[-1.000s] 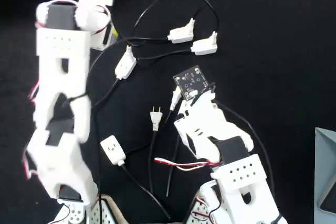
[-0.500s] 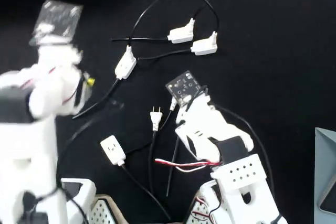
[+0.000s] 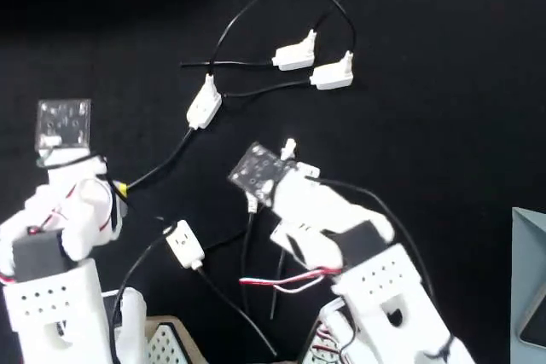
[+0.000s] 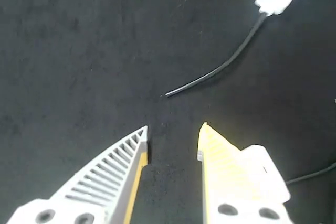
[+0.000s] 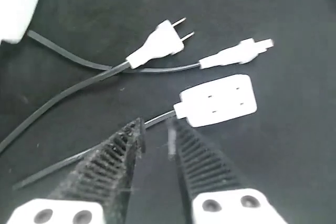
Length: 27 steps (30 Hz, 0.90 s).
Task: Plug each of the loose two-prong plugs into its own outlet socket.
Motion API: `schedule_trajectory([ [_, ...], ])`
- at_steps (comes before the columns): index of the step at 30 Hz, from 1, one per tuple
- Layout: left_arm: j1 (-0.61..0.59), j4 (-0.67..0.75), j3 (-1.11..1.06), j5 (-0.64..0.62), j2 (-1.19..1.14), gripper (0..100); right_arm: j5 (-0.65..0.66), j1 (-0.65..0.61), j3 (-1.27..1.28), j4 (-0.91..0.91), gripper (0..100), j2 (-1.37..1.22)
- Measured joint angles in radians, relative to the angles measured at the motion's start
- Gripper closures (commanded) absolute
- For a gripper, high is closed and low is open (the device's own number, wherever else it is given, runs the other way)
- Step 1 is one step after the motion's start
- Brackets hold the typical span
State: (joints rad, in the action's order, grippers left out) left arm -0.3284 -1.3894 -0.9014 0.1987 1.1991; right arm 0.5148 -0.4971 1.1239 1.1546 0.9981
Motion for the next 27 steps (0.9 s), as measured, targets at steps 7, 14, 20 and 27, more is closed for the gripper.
schedule_trajectory([
  [7,0.064,0.031,-0.193,0.132,0.149,75,-0.002,-0.008,-0.118,0.0,88.0,-0.215],
  [14,0.241,0.035,-0.33,0.149,0.4,76,-0.074,-0.031,-0.198,0.0,87.9,-0.236],
  [20,0.249,0.04,-0.44,0.147,0.606,76,-0.057,-0.098,-0.178,-0.044,87.9,-0.255],
  [27,0.212,0.048,-0.47,0.063,0.605,77,0.043,-0.12,-0.172,-0.055,87.8,-0.4],
])
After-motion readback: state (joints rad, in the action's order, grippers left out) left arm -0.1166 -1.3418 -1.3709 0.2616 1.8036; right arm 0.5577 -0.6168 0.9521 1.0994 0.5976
